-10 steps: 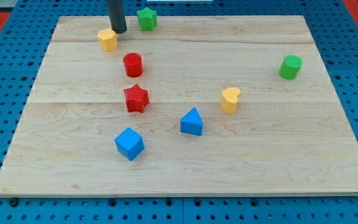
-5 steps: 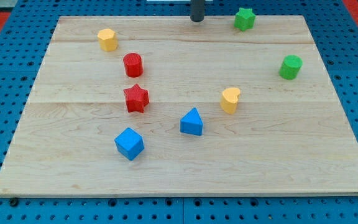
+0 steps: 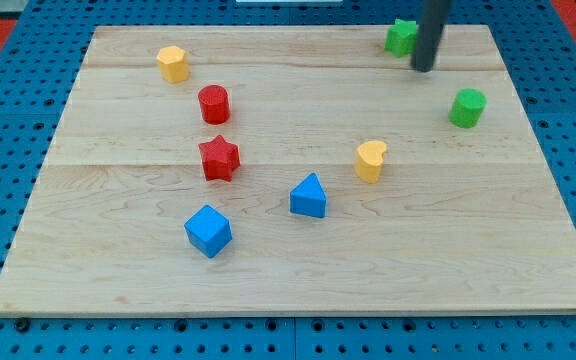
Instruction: Put the green star diagonally top right to the yellow heart
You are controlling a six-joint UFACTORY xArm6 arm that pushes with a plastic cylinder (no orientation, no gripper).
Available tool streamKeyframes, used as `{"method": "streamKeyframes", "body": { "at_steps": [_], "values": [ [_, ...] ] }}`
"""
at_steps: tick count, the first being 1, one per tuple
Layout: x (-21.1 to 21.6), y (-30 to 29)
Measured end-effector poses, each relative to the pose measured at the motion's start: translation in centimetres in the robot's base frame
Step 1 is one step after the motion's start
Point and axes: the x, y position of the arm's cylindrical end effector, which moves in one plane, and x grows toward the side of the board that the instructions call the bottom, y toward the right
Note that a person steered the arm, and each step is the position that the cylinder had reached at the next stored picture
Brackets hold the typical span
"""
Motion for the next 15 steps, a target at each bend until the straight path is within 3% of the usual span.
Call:
{"method": "streamKeyframes", "body": {
  "at_steps": [1,2,3,4,5,6,8,9,10,12,13,14,15],
  "values": [
    [-4.2,4.7],
    [-6.7,-0.1],
    [-5.4,-6.0],
    [-0.6,-5.3],
    [0.0,-6.2],
    [-4.1,-7.3],
    [-3.3,-16.0],
    [-1.9,-16.1],
    [-5.4,-19.6],
    [2.4,-17.5],
    [-0.5,-20.2],
    [0.5,-23.2],
    [5.6,-20.8]
  ]
}}
